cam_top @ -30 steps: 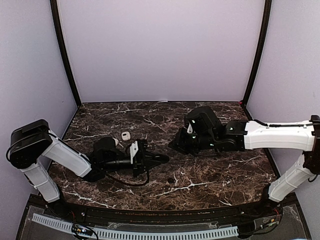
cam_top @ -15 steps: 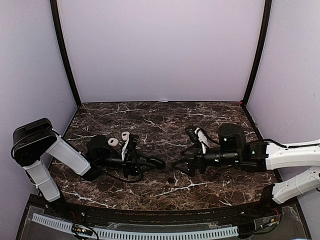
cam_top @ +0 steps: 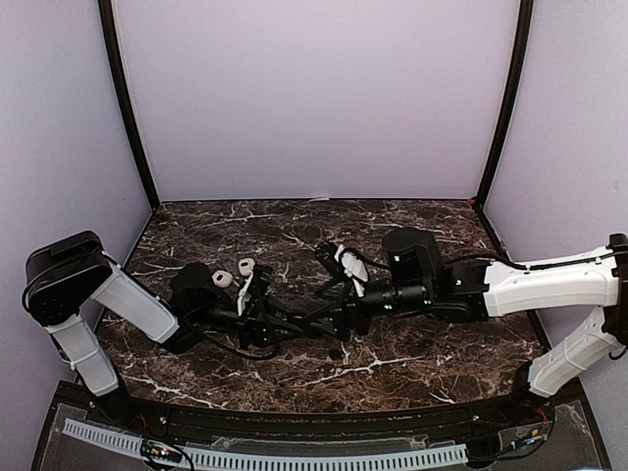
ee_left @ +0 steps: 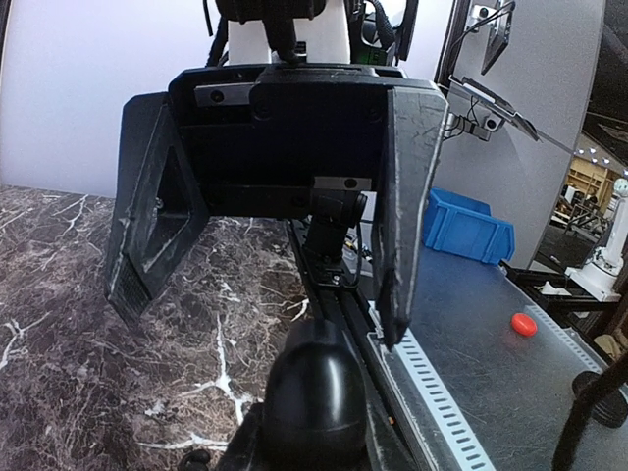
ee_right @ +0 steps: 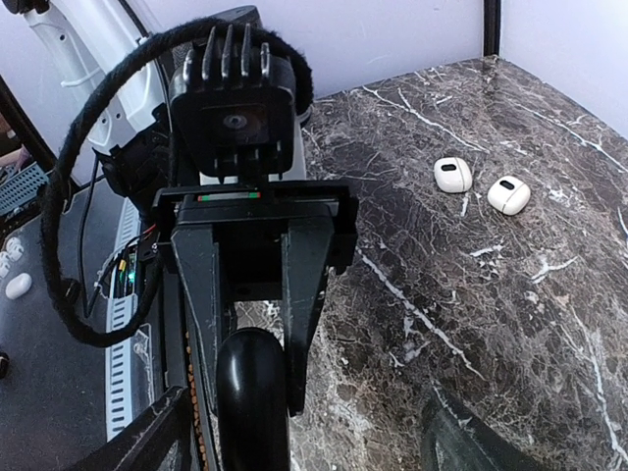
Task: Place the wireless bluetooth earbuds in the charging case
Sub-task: Open the charging case.
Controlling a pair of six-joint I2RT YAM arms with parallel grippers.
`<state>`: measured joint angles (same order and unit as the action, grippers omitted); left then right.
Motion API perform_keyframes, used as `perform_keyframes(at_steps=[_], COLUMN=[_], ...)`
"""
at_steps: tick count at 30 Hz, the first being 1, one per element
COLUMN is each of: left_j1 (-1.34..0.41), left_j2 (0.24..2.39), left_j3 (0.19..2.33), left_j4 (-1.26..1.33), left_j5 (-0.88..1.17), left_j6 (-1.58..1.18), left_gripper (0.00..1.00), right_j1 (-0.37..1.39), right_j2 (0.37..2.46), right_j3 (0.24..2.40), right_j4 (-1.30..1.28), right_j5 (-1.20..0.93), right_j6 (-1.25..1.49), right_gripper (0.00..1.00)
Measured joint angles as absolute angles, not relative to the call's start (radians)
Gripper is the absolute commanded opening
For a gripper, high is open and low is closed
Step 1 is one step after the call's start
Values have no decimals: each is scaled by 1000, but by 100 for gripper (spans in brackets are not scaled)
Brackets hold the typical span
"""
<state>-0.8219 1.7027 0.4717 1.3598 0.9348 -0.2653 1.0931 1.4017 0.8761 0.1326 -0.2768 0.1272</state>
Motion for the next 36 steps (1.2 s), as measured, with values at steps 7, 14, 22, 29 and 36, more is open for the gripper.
perform_keyframes(at_steps=[7,14,22,29,36], left_j1=[-822,-812,-817,-816,-811], left_j2=[1710,1720,1731,1747,1765], left_j3=[474,476,476,476,472], left_j4=[1354,1354,1396,1411,1455], left_j5=[958,973,1013,1002,1001], left_j6=[-257,-255,-267,-305,-338], left_gripper=[9,8,8,8,9], right_j1=[1097,1092,1033,1033,1033], right_j2=[1423,1394,1335,1289,1283], right_j3=[877,863,822,794,794], right_j4=[110,117,127,127,111], right_j5=[-256,-200,-134,-162,-181], right_j6=[110,133,162,157,148], right_gripper=[70,64,65,73,50])
